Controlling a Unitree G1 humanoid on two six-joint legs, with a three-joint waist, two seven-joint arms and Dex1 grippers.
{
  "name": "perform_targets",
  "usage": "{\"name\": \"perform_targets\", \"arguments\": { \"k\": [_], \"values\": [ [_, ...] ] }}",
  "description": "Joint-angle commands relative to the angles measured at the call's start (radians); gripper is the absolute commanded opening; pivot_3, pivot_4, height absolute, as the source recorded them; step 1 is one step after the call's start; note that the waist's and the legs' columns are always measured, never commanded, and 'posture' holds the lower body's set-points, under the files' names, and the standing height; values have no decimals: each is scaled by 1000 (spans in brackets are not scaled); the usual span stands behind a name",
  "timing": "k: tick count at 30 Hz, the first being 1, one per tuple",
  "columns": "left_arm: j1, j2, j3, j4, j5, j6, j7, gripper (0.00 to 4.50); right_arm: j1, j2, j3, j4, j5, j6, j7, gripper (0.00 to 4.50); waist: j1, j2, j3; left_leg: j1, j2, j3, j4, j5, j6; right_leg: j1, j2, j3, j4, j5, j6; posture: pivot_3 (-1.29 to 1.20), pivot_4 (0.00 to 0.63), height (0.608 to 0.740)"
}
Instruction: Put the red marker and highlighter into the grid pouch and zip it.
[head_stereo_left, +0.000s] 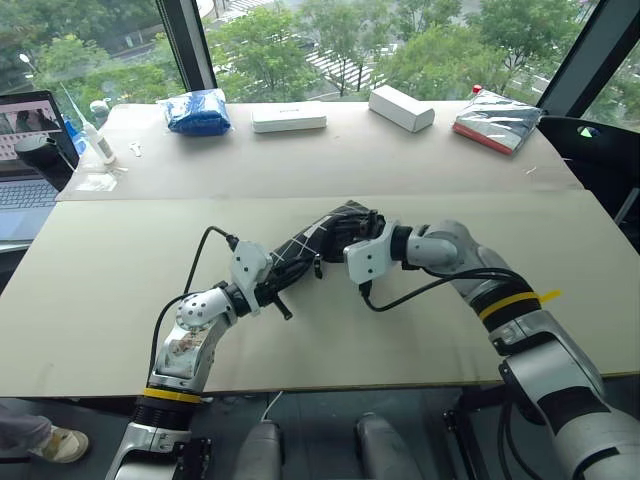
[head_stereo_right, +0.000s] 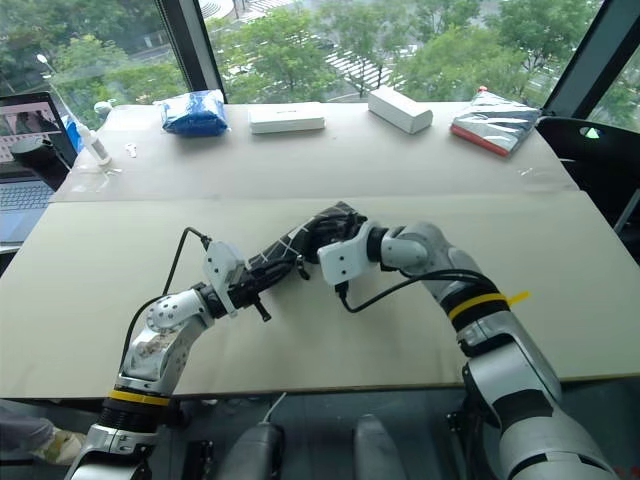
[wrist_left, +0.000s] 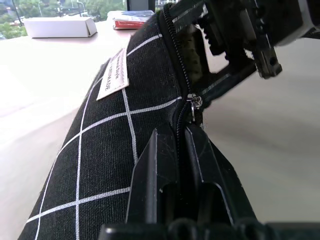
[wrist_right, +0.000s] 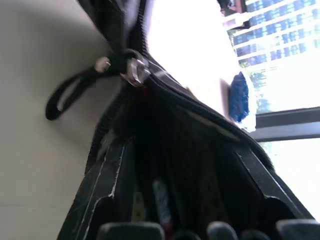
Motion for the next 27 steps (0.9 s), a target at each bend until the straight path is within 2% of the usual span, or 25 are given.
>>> {"name": "perform_targets", "arguments": {
  "k": [1,4,7,10,14,18,22,27],
  "values": [
    [0,0,0,-29,-10,1,-2,0,-7,-51,-125,-90,248,142,155,2681,-1,0,0,0,0,0,0,0,0,0,0,0,0,0,0,0,150,740],
    [-1,0,-3,-25,-8,-1,-4,0,49,-113,-183,-231,457,422,354,2681,-2,0,0,0,0,0,0,0,0,0,0,0,0,0,0,0,150,740],
    [-5,-2,-7,-18,-5,-4,-5,0,147,-216,-248,-443,730,835,529,2681,4,0,0,0,0,-1,0,0,0,1,0,-1,0,0,0,0,150,740],
    [-9,-2,-9,-12,-2,-6,-3,0,245,-279,-297,-591,882,1059,579,2681,12,0,0,0,0,-1,1,0,0,2,0,-1,0,0,0,0,150,740],
    [-8,-1,-9,-13,-2,-6,-1,0,376,-273,-294,-760,951,1228,517,2681,9,0,0,1,1,-1,2,0,0,2,1,0,1,0,0,0,150,740],
    [-6,1,-12,-11,3,-6,1,0,448,-163,-212,-865,890,1308,352,2681,9,0,0,0,1,0,2,0,0,1,1,0,1,-1,1,0,150,740],
    [-8,2,-13,-9,6,-6,2,0,428,-23,-135,-837,779,1348,164,2681,12,0,0,-1,0,-1,3,0,0,1,1,0,1,-1,1,0,150,740],
    [-15,3,-12,-9,4,-3,4,0,373,100,-88,-769,688,1367,41,2681,19,0,0,-2,0,-1,5,0,0,0,1,0,1,0,1,0,150,740]
  ]
}}
